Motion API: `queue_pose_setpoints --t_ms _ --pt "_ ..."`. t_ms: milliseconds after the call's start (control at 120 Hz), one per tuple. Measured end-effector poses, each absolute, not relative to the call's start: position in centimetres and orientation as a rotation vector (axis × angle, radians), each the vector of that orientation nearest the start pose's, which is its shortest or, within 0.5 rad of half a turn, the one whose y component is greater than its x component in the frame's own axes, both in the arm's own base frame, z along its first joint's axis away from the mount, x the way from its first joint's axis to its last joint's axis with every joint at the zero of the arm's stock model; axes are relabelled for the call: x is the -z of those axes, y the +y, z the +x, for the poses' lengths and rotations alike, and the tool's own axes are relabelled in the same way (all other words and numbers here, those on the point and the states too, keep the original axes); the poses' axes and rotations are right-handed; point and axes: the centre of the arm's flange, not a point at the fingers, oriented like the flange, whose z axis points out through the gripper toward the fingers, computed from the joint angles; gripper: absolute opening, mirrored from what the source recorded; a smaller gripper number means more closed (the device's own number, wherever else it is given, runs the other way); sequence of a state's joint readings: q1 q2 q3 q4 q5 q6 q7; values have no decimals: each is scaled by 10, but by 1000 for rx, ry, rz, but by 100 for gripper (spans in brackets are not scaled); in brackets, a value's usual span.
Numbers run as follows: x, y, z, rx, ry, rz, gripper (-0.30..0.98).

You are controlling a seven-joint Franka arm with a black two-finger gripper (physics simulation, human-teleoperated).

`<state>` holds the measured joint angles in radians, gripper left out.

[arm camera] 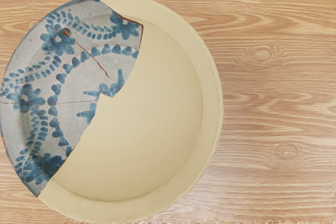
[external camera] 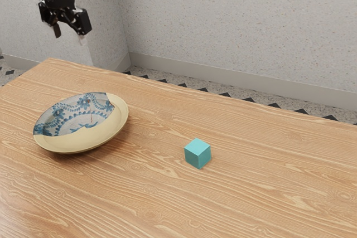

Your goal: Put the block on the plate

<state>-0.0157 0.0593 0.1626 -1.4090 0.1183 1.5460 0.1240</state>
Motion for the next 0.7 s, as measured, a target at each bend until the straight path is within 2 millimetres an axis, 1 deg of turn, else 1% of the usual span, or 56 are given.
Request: queue_pose_setpoints --t_ms 33,67,100,150,208,283,333,383,442,492,558,700 --pt "-663 88 564 79 -26 -3009 69" --pt "-655 83 566 59 -5 -3017 69" --pt "-638 77 570 28 16 -3029 69" --pt "-607 65 580 -14 57 -3045 69" --pt "-574 36 589 -40 137 -3054 69" --pt "-533 -15 604 -60 257 -3046 69" --pt "-510 -44 609 -67 319 -3043 69" --pt "-490 -63 614 -67 353 -3040 69" --pt "-469 -76 622 -64 358 -3052 69" --pt "-453 -87 627 -58 361 -3060 69" --pt "-441 -108 627 -45 373 -3066 69" --pt "-418 -133 622 -15 348 -3087 69"
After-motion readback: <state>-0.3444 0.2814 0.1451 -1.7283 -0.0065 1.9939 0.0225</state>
